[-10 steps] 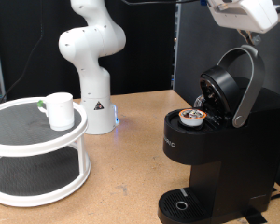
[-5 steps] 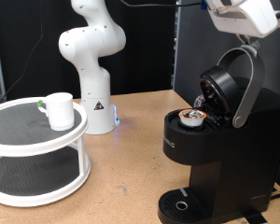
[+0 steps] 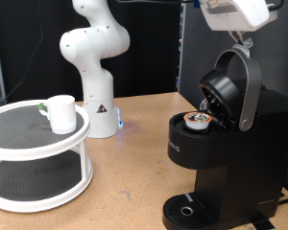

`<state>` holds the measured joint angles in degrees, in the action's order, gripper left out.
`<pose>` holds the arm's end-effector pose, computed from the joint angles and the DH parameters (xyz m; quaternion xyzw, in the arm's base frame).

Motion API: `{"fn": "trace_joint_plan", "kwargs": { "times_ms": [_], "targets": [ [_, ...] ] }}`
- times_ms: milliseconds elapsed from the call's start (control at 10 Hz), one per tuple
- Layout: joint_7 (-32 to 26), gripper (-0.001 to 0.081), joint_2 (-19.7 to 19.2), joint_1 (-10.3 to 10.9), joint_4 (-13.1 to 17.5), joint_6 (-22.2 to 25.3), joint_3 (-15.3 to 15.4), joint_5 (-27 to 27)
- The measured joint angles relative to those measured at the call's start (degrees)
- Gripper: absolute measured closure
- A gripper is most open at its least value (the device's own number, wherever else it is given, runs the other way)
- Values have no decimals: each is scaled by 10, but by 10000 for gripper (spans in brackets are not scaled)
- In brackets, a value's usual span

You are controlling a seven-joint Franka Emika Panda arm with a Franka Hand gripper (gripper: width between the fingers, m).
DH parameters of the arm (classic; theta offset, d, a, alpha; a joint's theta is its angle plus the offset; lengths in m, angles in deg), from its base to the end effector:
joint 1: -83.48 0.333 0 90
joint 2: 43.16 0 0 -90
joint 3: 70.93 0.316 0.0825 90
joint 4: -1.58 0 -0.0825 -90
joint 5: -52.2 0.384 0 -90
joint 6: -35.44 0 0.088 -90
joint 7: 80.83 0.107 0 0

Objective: Make a cup of coffee with the keurig machine

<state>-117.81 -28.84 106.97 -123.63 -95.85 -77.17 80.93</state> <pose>0.4859 0.1583 0.5322 -0.9051 -0.3186 -0.2049 0.1932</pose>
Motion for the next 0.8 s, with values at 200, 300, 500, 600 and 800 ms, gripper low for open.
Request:
{"fn": "trace_joint_plan", "kwargs": {
  "times_ms": [200, 300, 500, 600, 800],
  "targets": [
    [0, 799, 8, -13, -1, 17, -7, -28],
    [1, 799, 11, -22, -1, 32, -10, -52],
    [1, 799, 13, -43, -1, 57, -13, -111],
    [2, 799, 12, -52, -5, 59, -14, -137],
    [3, 799, 10, -68, -17, 59, -15, -174]
  ]
}}
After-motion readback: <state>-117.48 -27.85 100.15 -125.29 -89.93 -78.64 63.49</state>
